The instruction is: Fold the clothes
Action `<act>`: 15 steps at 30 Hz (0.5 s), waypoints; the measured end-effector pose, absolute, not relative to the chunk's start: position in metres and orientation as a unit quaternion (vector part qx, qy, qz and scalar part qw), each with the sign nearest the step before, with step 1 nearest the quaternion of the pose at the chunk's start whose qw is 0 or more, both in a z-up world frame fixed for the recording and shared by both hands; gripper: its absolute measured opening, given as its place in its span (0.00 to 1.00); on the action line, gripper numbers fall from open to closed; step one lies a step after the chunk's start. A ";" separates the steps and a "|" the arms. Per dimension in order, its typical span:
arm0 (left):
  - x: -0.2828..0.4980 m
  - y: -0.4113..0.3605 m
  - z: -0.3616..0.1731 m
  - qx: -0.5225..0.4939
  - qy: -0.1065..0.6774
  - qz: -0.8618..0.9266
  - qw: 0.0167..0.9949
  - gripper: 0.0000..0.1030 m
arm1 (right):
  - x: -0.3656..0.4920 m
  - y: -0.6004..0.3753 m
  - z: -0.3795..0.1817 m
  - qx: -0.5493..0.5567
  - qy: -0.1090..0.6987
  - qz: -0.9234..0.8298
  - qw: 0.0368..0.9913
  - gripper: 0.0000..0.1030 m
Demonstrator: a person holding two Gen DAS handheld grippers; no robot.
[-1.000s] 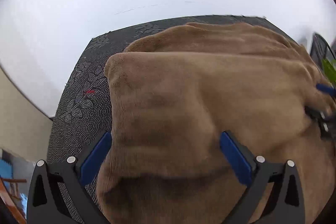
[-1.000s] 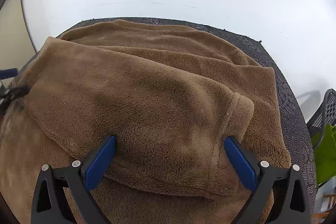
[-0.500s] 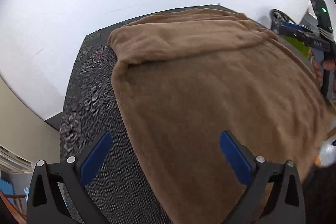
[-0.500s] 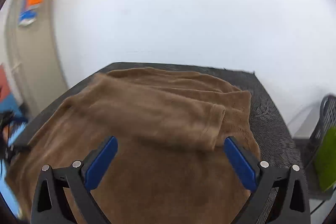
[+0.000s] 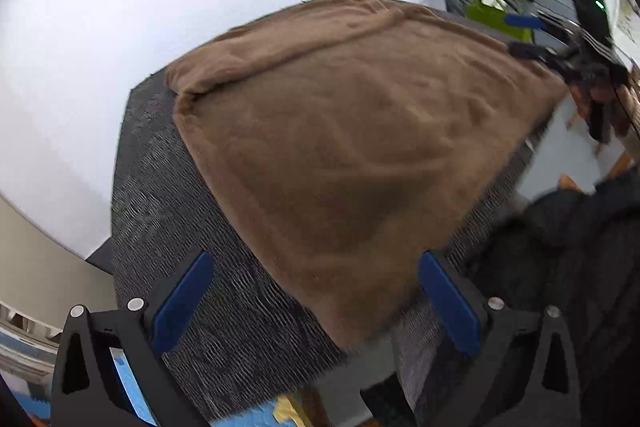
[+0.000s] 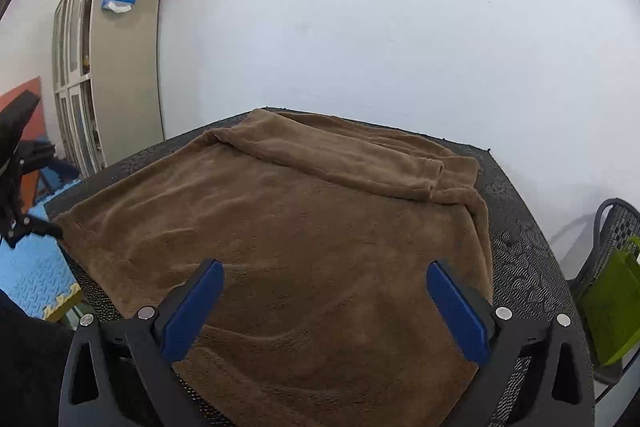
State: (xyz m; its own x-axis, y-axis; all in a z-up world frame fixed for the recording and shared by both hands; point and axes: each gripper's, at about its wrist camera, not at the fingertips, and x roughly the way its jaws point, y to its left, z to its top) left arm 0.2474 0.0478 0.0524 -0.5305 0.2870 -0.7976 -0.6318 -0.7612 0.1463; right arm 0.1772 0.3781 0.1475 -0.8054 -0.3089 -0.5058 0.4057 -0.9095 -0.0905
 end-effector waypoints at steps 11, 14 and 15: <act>0.241 0.030 0.029 -0.445 0.125 0.845 0.269 0.59 | 0.185 0.376 0.148 0.244 0.070 -0.948 0.191 1.00; 0.248 0.036 0.031 -0.429 0.150 0.851 0.263 0.59 | 0.188 0.379 0.147 0.243 0.065 -0.951 0.182 1.00; 0.250 0.037 0.032 -0.424 0.154 0.854 0.260 0.59 | 0.189 0.381 0.146 0.243 0.062 -0.952 0.177 1.00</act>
State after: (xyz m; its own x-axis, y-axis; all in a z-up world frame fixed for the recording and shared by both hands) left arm 0.2500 0.0365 0.0324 -0.5061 0.3126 -0.8038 -0.5743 -0.8175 0.0437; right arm 0.1886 0.3808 0.1457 -0.8185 -0.3072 -0.4854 0.3679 -0.9293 -0.0323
